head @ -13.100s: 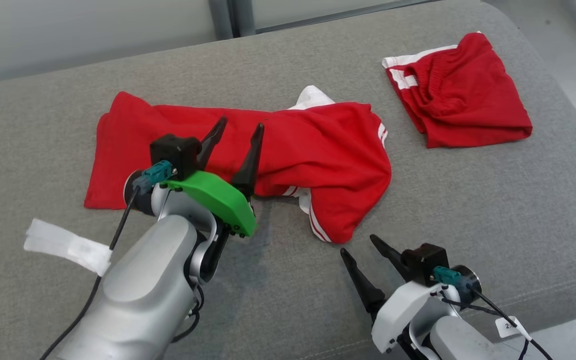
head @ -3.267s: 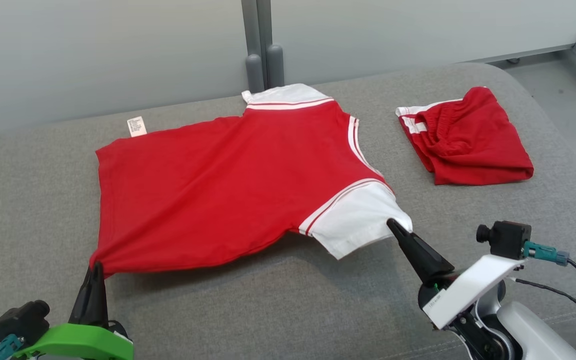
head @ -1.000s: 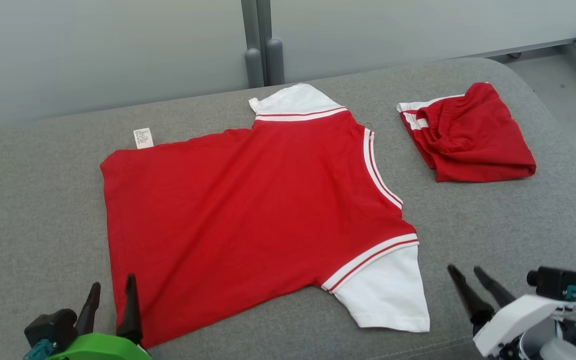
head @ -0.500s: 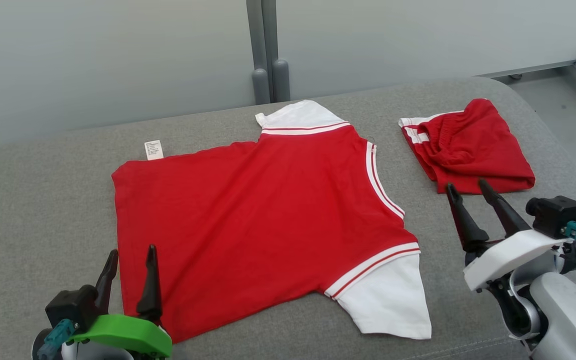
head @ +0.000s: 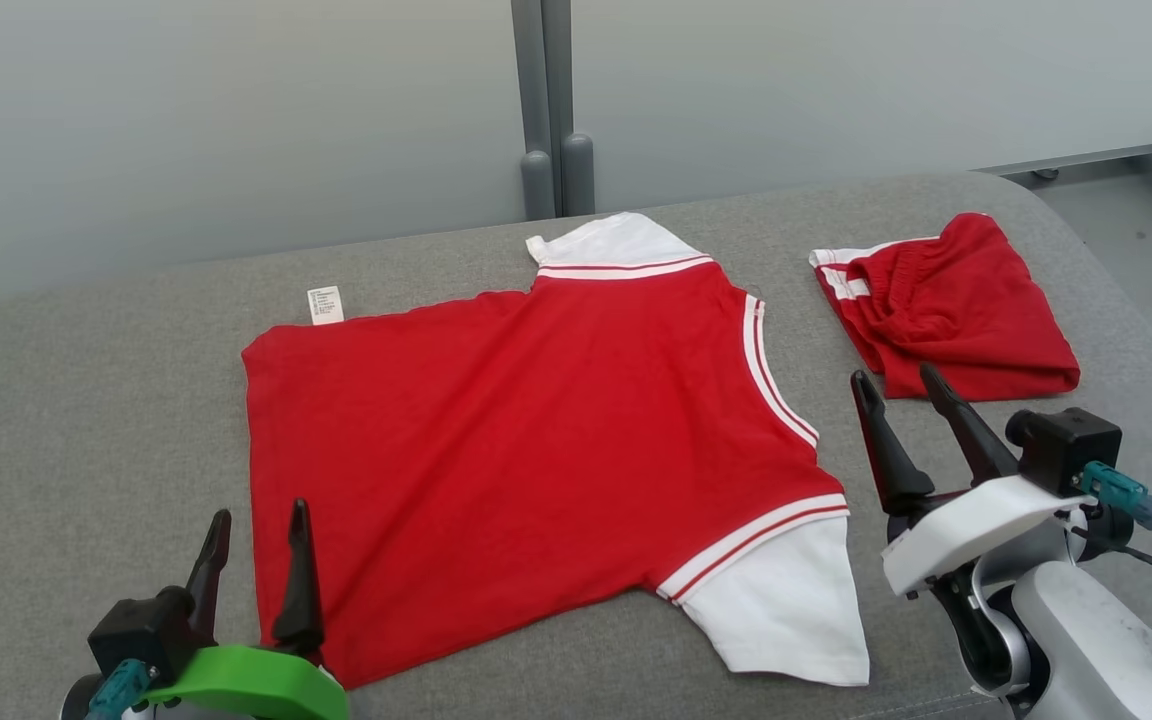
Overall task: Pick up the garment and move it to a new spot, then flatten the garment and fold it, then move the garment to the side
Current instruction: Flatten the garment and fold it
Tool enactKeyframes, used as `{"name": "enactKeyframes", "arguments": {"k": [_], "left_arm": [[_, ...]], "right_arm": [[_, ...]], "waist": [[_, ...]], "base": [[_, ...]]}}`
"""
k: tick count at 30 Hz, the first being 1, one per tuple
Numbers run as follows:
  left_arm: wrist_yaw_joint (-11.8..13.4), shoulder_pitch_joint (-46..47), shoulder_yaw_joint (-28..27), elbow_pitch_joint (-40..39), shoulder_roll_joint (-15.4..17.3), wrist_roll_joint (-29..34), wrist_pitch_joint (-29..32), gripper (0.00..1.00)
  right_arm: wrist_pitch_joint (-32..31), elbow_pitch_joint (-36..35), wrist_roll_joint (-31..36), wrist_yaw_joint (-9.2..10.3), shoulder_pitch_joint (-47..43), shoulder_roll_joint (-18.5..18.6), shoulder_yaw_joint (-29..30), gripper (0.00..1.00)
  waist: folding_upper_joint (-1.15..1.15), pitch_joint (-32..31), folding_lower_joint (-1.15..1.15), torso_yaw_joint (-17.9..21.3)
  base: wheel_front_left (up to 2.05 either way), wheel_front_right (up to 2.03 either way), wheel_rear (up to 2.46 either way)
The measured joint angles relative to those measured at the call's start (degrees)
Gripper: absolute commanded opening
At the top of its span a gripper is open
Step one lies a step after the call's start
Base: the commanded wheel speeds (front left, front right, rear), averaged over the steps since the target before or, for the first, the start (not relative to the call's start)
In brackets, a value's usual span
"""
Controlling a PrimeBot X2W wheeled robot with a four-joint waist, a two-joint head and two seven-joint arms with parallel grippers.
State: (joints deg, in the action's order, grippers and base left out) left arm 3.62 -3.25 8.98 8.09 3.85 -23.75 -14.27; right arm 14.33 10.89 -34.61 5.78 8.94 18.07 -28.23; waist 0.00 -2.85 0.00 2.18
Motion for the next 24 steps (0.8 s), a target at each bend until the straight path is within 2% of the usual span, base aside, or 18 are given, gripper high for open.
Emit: {"name": "enactKeyframes", "arguments": {"k": [17, 24], "left_arm": [[1.0, -1.5, 0.2, -2.8, -0.5, 1.3, 0.0, 1.0], [1.4, -4.4, 0.1, -0.4, -0.5, 0.4, 0.8, 1.0]], "right_arm": [[0.0, -1.2, 3.1, 0.87, -1.4, -1.6, 1.3, 1.0], [0.0, 0.6, 3.4, 0.89, -3.9, -1.9, 1.3, 1.0]], "waist": [[0.0, 0.2, 0.0, 0.0], [0.0, 0.6, 0.0, -0.1]], "base": [[0.0, 0.0, 0.0], [0.0, 0.0, 0.0]]}}
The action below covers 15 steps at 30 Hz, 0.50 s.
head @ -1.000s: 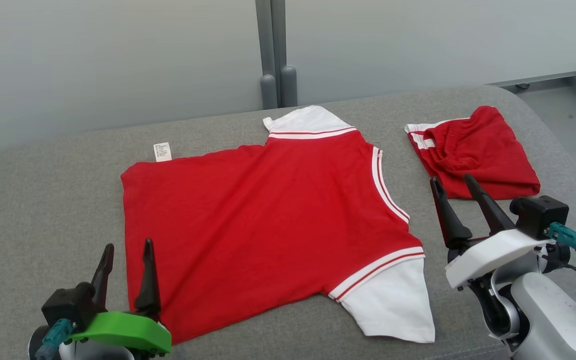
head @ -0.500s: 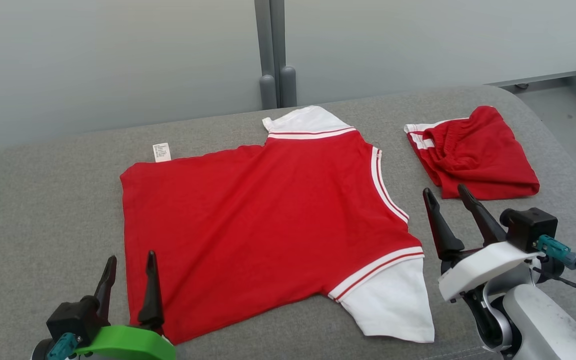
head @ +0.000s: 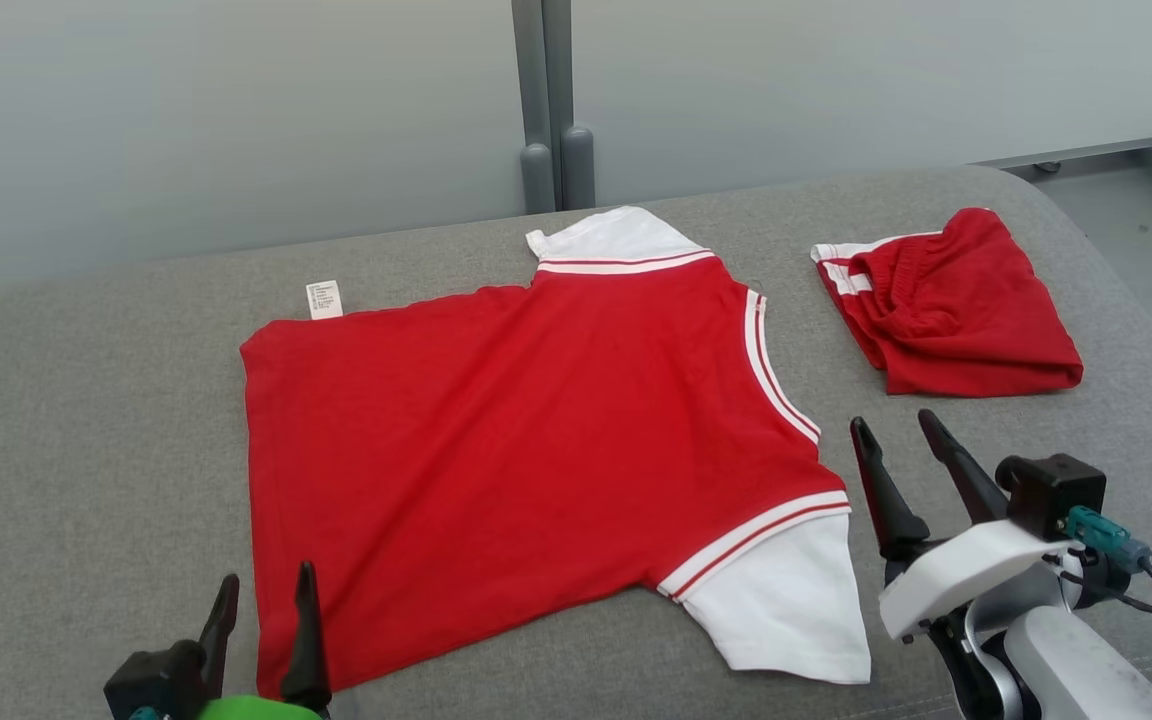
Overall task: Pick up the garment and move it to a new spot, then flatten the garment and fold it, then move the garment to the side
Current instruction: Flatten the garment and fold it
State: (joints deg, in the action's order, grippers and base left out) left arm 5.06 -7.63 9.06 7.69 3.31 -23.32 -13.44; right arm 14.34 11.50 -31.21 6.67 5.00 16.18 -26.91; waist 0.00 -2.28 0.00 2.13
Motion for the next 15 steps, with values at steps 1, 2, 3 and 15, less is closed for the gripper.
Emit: {"name": "enactKeyframes", "arguments": {"k": [1, 2, 3, 15], "left_arm": [[0.0, -0.5, 0.0, 0.7, 0.0, -0.5, 0.4, 1.0], [0.0, -1.0, -0.1, 1.3, -0.1, -0.9, 0.8, 1.0], [0.0, -1.5, -0.3, 1.7, -0.1, -1.4, 1.5, 1.0], [0.4, -4.8, -1.4, 6.2, -0.3, -7.7, 6.7, 1.0]], "right_arm": [[0.0, 0.3, 0.0, 0.0, -0.4, -0.1, 0.0, 1.0], [0.0, 0.6, -0.1, 0.01, -0.8, -0.2, 0.0, 1.0], [0.0, 0.8, -0.2, 0.01, -1.2, -0.2, 0.0, 1.0], [-0.8, 2.4, -1.4, 0.4, -3.2, -0.7, 1.0, 1.0]], "waist": [[0.0, 0.1, 0.0, 0.0], [0.0, 0.2, 0.0, 0.0], [0.0, 0.3, 0.0, 0.0], [0.0, 3.0, 0.0, 0.4]], "base": [[0.0, 0.0, 0.0], [0.0, 0.0, 0.0], [0.0, 0.0, 0.0], [0.0, 0.0, 0.0]]}}
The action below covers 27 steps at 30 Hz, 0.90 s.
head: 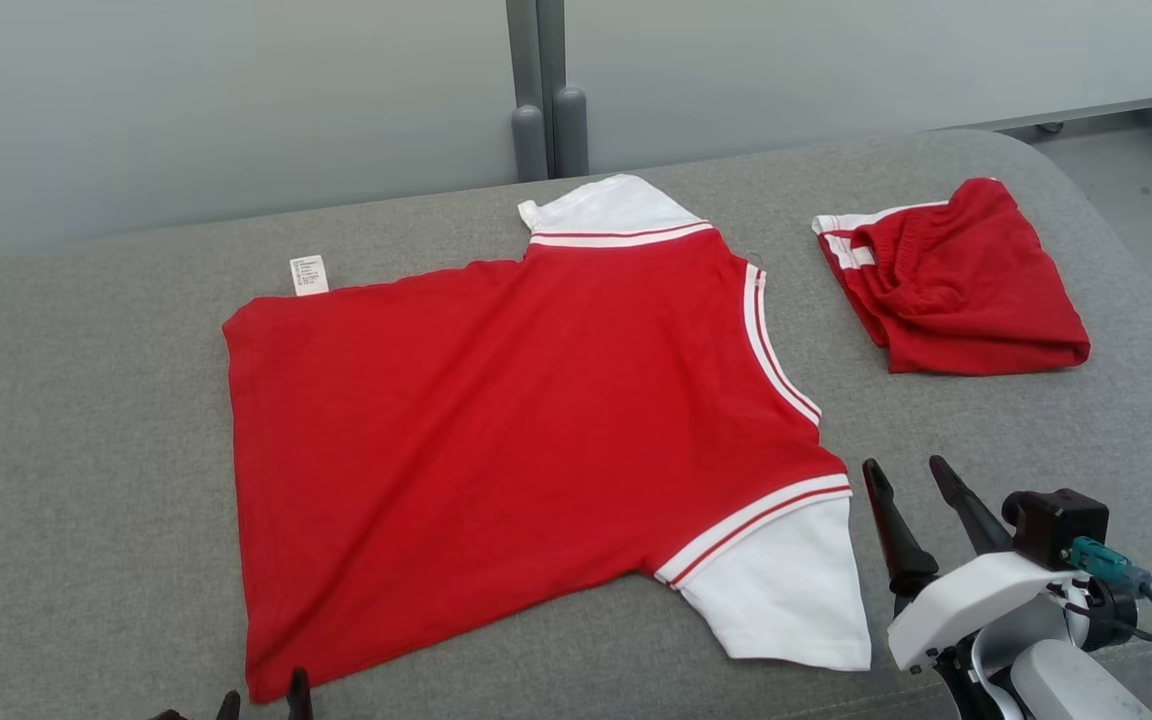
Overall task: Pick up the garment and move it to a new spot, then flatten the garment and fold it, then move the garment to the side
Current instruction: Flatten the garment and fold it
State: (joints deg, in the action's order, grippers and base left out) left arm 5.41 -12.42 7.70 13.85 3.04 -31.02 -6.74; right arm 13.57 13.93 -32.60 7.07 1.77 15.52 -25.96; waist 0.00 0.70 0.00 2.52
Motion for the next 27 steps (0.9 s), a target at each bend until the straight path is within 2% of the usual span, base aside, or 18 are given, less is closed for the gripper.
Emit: {"name": "enactKeyframes", "arguments": {"k": [12, 19, 20, 21, 22, 23, 24, 27], "left_arm": [[-0.4, 0.7, -2.4, 2.9, -0.3, -9.2, 1.7, 1.0], [-1.0, 2.5, -2.1, 4.3, -0.3, -11.6, 1.7, 1.0], [-1.2, 2.7, -2.0, 4.5, -0.3, -12.0, 1.7, 0.86], [-1.4, 3.0, -1.9, 4.8, -0.3, -12.2, 1.7, 0.5], [-1.4, 3.2, -1.8, 5.0, -0.3, -12.3, 1.7, 0.42], [-1.5, 3.2, -1.7, 5.2, -0.3, -12.4, 1.7, 0.28], [-1.7, 3.3, -1.6, 5.4, -0.3, -12.7, 1.7, 0.02], [-2.0, 3.5, -1.3, 5.7, -0.3, -13.2, 1.5, 0.0]], "right_arm": [[0.0, -0.1, -0.2, 0.01, 0.2, -0.3, 0.0, 1.0], [0.0, -0.1, -0.2, 0.01, 0.6, -0.2, 0.0, 1.0], [0.0, -0.1, -0.2, 0.01, 0.7, -0.2, 0.0, 1.0], [0.0, -0.1, -0.2, 0.01, 0.7, -0.2, 0.0, 1.0], [0.0, -0.1, -0.2, 0.01, 0.8, -0.2, -0.1, 1.0], [0.0, -0.1, -0.2, 0.0, 0.9, -0.2, -0.1, 1.0], [-0.1, -0.1, -0.2, 0.0, 0.9, -0.3, -0.1, 1.0], [-0.6, 0.1, -0.4, -0.14, 1.0, -0.3, -0.2, 1.0]], "waist": [[0.0, 2.1, 0.0, 0.8], [0.0, 2.4, 0.0, 1.0], [0.0, 2.4, 0.0, 1.1], [0.0, 2.5, 0.0, 1.1], [0.0, 2.6, 0.0, 1.2], [0.0, 2.6, 0.0, 1.2], [0.0, 2.7, 0.0, 1.3], [0.0, 2.9, 0.0, 1.3]], "base": [[0.0, 0.0, 0.0], [0.0, 0.0, 0.0], [0.0, 0.0, 0.0], [0.0, 0.0, 0.0], [0.0, 0.0, 0.0], [0.0, 0.0, 0.0], [0.0, 0.0, 0.0], [0.0, 0.0, 0.0]]}}
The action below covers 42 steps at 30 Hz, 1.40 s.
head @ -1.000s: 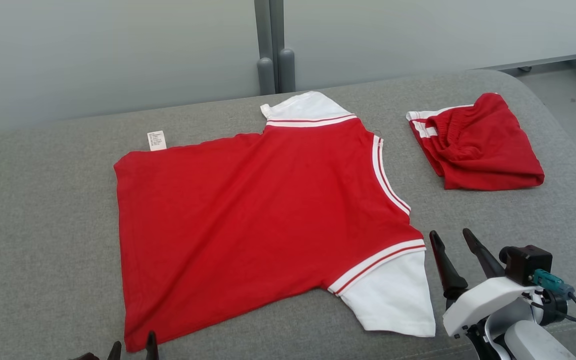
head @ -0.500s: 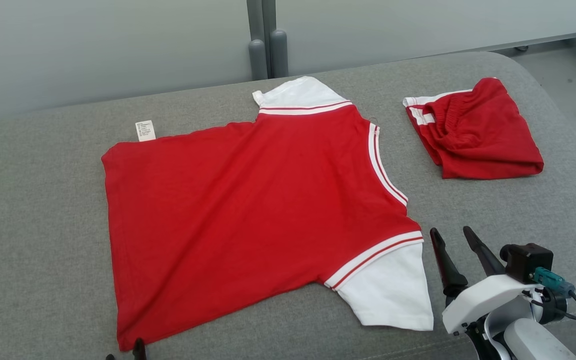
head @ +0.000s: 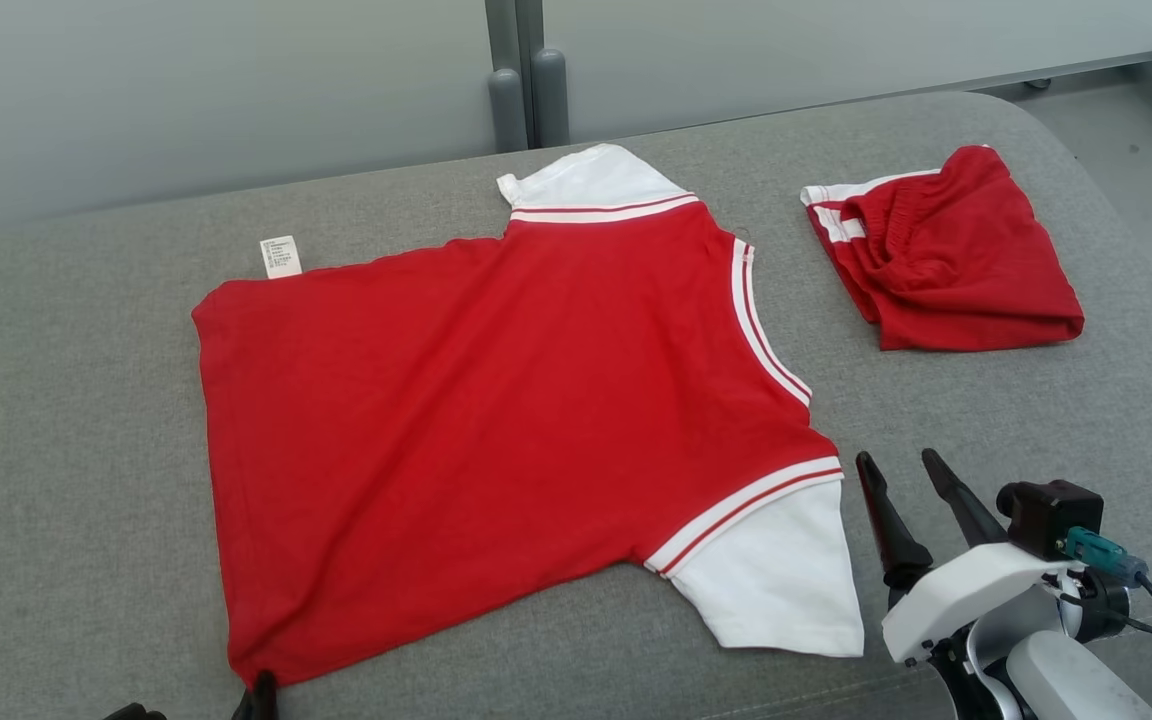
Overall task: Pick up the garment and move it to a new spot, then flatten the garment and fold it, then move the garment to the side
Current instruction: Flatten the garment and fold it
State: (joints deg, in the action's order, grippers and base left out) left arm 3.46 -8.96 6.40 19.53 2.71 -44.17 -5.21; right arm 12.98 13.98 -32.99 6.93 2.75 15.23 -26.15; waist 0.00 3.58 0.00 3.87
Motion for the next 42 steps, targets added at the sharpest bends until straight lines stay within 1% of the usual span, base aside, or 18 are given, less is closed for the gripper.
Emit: {"name": "enactKeyframes", "arguments": {"k": [4, 7, 11, 15, 22, 28, 34, 36, 37, 38, 39, 40, 41, 42], "left_arm": [[-0.4, 1.2, -0.2, 0.0, 0.0, -1.1, -1.4, 0.0], [-0.5, 2.0, -0.5, -0.5, 0.0, -1.6, -2.5, 0.0], [-0.9, 2.5, -0.4, -1.9, -0.1, -1.6, -4.0, 0.0], [-1.4, 3.3, 0.0, -3.0, -0.1, -1.5, -5.0, 0.0], [-1.5, 3.8, 1.5, -3.6, -0.1, -0.5, -5.5, 0.0], [-1.5, 4.0, 2.8, -3.9, -0.1, -0.3, -5.5, 0.0], [-1.5, 4.3, 2.8, -4.0, -0.1, 0.2, -5.5, 0.0], [-1.5, 4.3, 2.7, -4.0, -0.1, 0.2, -5.7, 0.0], [-1.5, 4.3, 2.7, -4.0, -0.1, 0.2, -5.7, 0.0], [-1.5, 4.3, 2.7, -4.0, -0.1, 0.2, -5.7, 0.0], [-1.5, 4.3, 2.7, -4.0, -0.1, 0.2, -5.7, 0.0], [-1.5, 4.3, 2.7, -4.0, -0.1, 0.2, -5.7, 0.0], [-1.5, 4.3, 2.7, -4.0, -0.1, 0.2, -5.8, 0.0], [-1.5, 4.3, 2.7, -4.0, -0.1, 0.2, -6.0, 0.0]], "right_arm": [[-0.8, 0.7, -2.8, -1.03, -0.7, -0.5, 0.0, 1.0], [-2.0, 2.0, -3.5, -2.03, -2.9, -0.6, -0.7, 1.0], [-2.8, 2.5, -6.6, -3.5, -6.8, -0.8, -0.8, 1.0], [-3.5, 2.8, -8.6, -4.72, -8.3, -1.0, -1.0, 1.0], [-4.1, 5.2, -12.2, -6.93, -9.0, -3.1, -0.7, 1.0], [-4.1, 7.9, -13.0, -7.61, -9.1, -4.1, -0.1, 1.0], [-4.0, 10.5, -13.1, -8.95, -7.7, -4.4, 0.0, 0.99], [-4.0, 11.3, -13.1, -9.44, -7.1, -4.4, -0.2, 0.85], [-4.0, 11.7, -13.1, -9.53, -6.8, -4.4, -0.3, 0.8], [-4.0, 11.7, -13.1, -9.53, -6.8, -4.4, -0.3, 0.69], [-4.0, 12.0, -13.1, -9.62, -6.6, -4.4, -0.3, 0.53], [-4.0, 12.4, -13.1, -9.91, -6.5, -4.4, -0.3, 0.4], [-4.0, 12.7, -13.1, -9.93, -6.4, -4.3, -0.3, 0.31], [-4.0, 12.9, -13.1, -9.94, -6.2, -4.2, -0.3, 0.18]], "waist": [[0.0, 0.3, 0.0, 0.0], [0.0, 0.4, 0.0, -0.2], [0.0, 0.7, 0.0, -0.4], [0.0, 1.2, 0.0, -0.5], [0.0, 1.4, 0.0, -0.4], [0.0, 1.7, 0.0, -1.2], [0.0, 2.2, 0.0, -2.1], [0.0, 2.3, 0.0, -2.3], [0.0, 2.3, 0.0, -2.4], [0.0, 2.3, 0.0, -2.4], [0.0, 2.3, 0.0, -2.4], [0.0, 2.3, 0.0, -2.5], [0.0, 2.3, 0.0, -2.6], [0.0, 2.4, 0.0, -2.6]], "base": [[0.0, 0.0, 0.0], [0.0, 0.0, 0.0], [0.0, 0.0, 0.0], [0.0, 0.0, 0.0], [0.0, 0.0, 0.0], [0.0, 0.0, 0.0], [0.0, 0.0, 0.0], [0.0, 0.0, 0.0], [0.0, 0.0, 0.0], [0.0, 0.0, 0.0], [0.0, 0.0, 0.0], [0.0, 0.0, 0.0], [0.0, 0.0, 0.0], [0.0, 0.0, 0.0]]}}
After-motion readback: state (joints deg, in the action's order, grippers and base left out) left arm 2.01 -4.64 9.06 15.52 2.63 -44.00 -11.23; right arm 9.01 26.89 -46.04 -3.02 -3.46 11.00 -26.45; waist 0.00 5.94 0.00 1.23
